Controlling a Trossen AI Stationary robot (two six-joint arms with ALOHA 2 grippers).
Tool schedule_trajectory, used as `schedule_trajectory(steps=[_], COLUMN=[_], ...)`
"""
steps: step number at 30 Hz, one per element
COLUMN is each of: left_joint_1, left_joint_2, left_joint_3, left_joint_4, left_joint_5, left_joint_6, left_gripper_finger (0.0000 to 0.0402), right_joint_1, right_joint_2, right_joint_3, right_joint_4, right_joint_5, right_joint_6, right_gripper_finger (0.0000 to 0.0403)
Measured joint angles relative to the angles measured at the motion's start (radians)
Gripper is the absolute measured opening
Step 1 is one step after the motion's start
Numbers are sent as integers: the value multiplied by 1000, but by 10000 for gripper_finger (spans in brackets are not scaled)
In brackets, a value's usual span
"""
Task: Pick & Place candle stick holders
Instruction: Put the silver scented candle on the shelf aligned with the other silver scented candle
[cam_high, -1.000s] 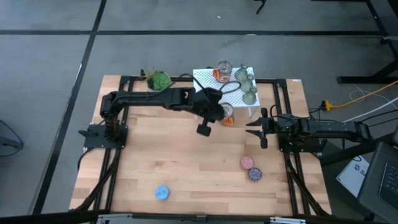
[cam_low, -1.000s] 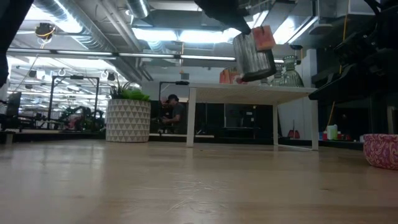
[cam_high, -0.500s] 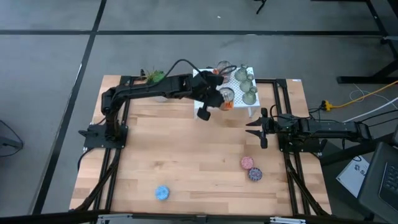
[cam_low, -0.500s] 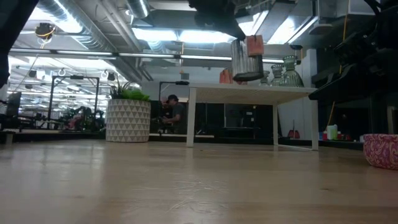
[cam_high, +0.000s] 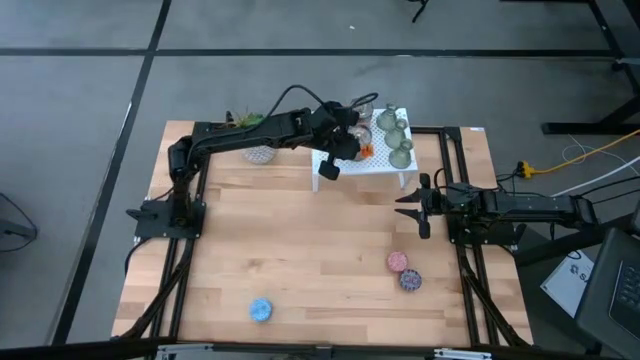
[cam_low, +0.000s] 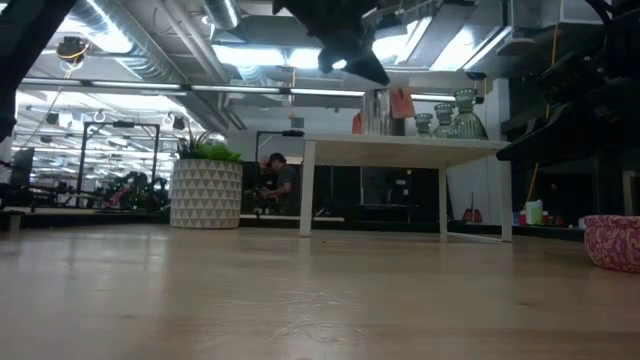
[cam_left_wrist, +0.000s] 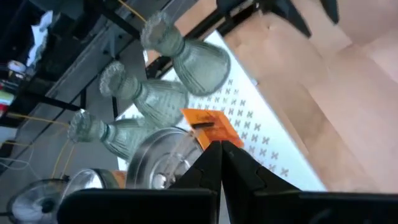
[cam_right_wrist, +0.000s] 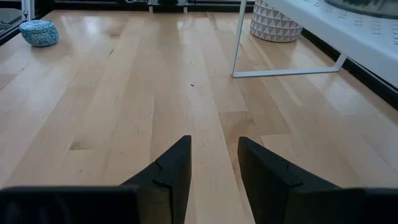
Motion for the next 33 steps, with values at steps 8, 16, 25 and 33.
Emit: schedule_trajectory(steps=[8,16,25,33], left_joint_1=[-39,-13,120,113], left_joint_2=[-25,-96,-48,11], left_joint_3=[-1,-1,-1,-2], left_joint_4=[-18,-134,-188,-181], left_joint_5=[-53,-124,-23,16], left_joint_6=[14,-7,-131,-108], left_gripper_finger=[6,27,3,3], right_joint_1=[0,0,0,0], right_joint_2=[1,1,1,1], right_joint_3=[0,0,0,0], right_joint_4=[0,0,0,0], right_joint_5=[0,0,0,0], right_joint_6=[0,0,0,0], right_gripper_finger=[135,135,135,135])
